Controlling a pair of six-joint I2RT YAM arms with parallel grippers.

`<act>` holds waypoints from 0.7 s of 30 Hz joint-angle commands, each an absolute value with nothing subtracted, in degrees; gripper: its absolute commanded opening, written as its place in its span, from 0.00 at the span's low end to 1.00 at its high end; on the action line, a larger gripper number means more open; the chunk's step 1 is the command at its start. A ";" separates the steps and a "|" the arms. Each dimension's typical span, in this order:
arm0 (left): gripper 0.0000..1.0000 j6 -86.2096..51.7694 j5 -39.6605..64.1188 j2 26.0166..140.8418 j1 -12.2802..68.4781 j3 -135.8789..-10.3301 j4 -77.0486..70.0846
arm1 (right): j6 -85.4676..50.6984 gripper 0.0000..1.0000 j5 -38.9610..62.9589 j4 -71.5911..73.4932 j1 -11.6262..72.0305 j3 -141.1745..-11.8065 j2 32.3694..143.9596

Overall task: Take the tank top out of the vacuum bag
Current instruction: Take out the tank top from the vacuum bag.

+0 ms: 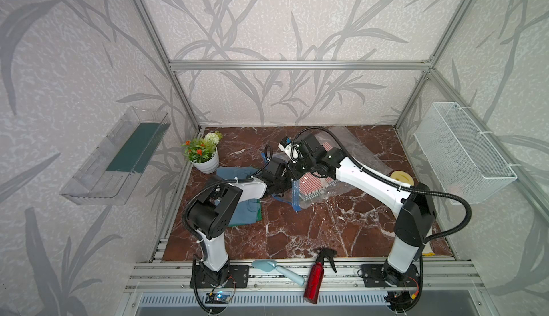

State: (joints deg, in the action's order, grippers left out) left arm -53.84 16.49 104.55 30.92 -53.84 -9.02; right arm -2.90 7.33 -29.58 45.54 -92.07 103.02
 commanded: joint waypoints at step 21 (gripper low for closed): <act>0.00 -53.80 16.18 103.35 33.19 -58.28 -4.22 | -2.32 0.00 6.62 -25.89 46.89 -92.31 101.10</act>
State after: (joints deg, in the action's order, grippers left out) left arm -54.11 16.47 105.54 30.96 -56.31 -6.72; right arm -2.92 5.15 -29.45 45.45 -92.07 103.02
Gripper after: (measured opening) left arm 0.048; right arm 0.048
